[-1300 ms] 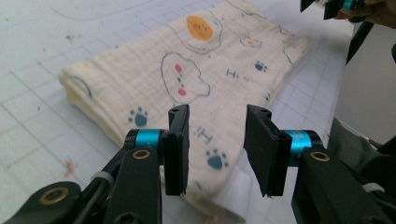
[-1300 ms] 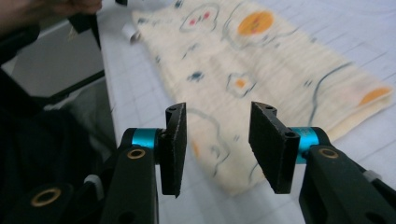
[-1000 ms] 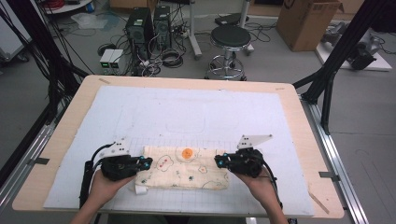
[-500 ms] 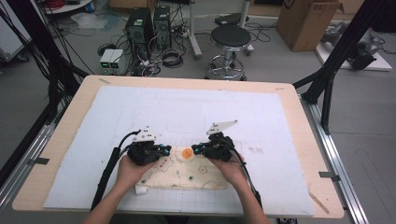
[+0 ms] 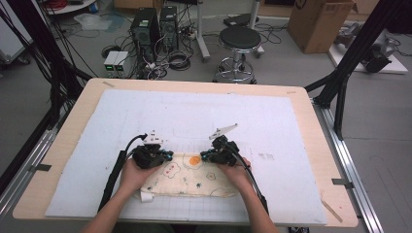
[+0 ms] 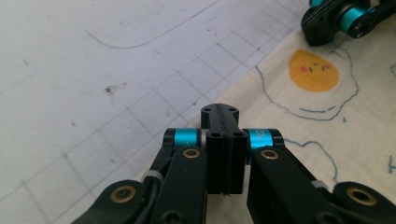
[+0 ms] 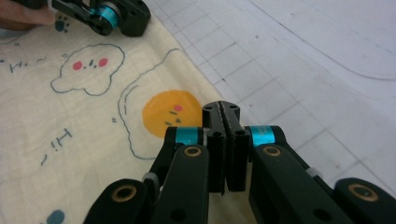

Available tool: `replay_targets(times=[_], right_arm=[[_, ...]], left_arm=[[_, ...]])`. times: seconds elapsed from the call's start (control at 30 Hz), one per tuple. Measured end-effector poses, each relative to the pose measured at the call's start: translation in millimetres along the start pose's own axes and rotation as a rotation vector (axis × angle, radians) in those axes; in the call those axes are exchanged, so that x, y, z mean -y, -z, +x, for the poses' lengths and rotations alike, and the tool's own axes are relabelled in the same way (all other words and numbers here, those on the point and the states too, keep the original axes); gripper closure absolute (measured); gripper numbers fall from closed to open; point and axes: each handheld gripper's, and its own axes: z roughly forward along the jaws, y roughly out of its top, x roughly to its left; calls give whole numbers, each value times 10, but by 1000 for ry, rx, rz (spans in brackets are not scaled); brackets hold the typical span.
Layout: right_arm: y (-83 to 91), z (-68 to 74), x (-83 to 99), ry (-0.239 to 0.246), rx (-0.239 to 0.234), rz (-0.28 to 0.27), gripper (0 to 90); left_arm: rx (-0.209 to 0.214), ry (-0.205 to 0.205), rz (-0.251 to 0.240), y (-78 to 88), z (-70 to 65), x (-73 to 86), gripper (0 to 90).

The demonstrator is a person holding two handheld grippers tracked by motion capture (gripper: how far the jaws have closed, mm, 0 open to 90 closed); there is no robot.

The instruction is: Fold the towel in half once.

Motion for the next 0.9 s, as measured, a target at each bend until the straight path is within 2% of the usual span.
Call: replay_targets(times=[0.17, 0.43, 0.53, 0.7, 0.77, 0.9], right_arm=[[96, -55, 99, -21, 7, -14, 895], [327, -186, 300, -56, 41, -28, 894], [410, -234, 374, -65, 55, -35, 894], [508, -306, 468, -94, 57, -48, 886], [536, -324, 490, -86, 60, -48, 887], [594, -363, 538, -102, 67, -60, 887]], left_arm=[[-23, -3, 6, 90, 69, 65, 891], [-47, 31, -16, 232, 196, 199, 877], [-51, 57, -31, 270, 239, 246, 876], [-57, 53, -26, 283, 245, 251, 874], [-53, 58, -29, 283, 249, 254, 874], [-54, 58, -29, 284, 246, 255, 874]])
